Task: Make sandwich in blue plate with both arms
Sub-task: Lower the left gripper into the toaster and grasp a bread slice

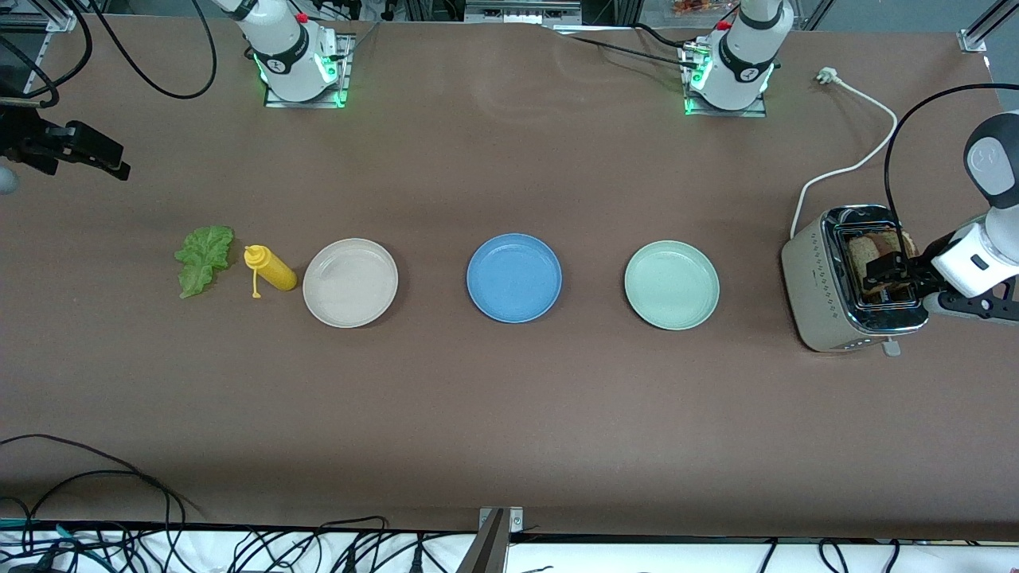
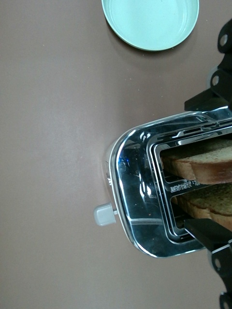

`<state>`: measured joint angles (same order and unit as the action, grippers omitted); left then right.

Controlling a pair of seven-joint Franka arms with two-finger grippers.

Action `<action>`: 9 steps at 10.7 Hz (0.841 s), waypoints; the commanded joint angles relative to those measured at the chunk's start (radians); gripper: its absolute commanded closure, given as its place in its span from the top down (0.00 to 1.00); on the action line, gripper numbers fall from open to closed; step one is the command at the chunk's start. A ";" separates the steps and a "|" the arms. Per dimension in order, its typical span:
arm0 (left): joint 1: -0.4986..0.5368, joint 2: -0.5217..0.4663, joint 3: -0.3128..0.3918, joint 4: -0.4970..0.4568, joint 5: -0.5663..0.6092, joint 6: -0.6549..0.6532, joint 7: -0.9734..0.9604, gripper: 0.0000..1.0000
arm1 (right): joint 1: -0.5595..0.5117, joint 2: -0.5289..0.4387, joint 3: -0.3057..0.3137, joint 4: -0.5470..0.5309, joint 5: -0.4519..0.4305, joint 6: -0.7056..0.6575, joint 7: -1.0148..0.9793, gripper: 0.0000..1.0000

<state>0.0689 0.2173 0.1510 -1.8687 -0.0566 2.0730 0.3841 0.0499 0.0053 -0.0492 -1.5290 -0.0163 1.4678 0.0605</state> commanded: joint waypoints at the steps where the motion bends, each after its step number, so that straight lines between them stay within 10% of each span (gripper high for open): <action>1: -0.003 -0.016 0.025 -0.046 -0.043 0.015 0.035 0.95 | -0.002 0.002 -0.005 0.017 -0.004 -0.014 -0.001 1.00; 9: -0.009 -0.026 0.050 -0.093 -0.081 -0.036 0.003 0.91 | -0.004 0.004 -0.008 0.018 -0.008 -0.003 0.005 1.00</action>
<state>0.0689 0.2164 0.1888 -1.9377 -0.1038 2.0694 0.3853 0.0456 0.0053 -0.0551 -1.5290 -0.0164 1.4701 0.0609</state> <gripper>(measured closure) 0.070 0.000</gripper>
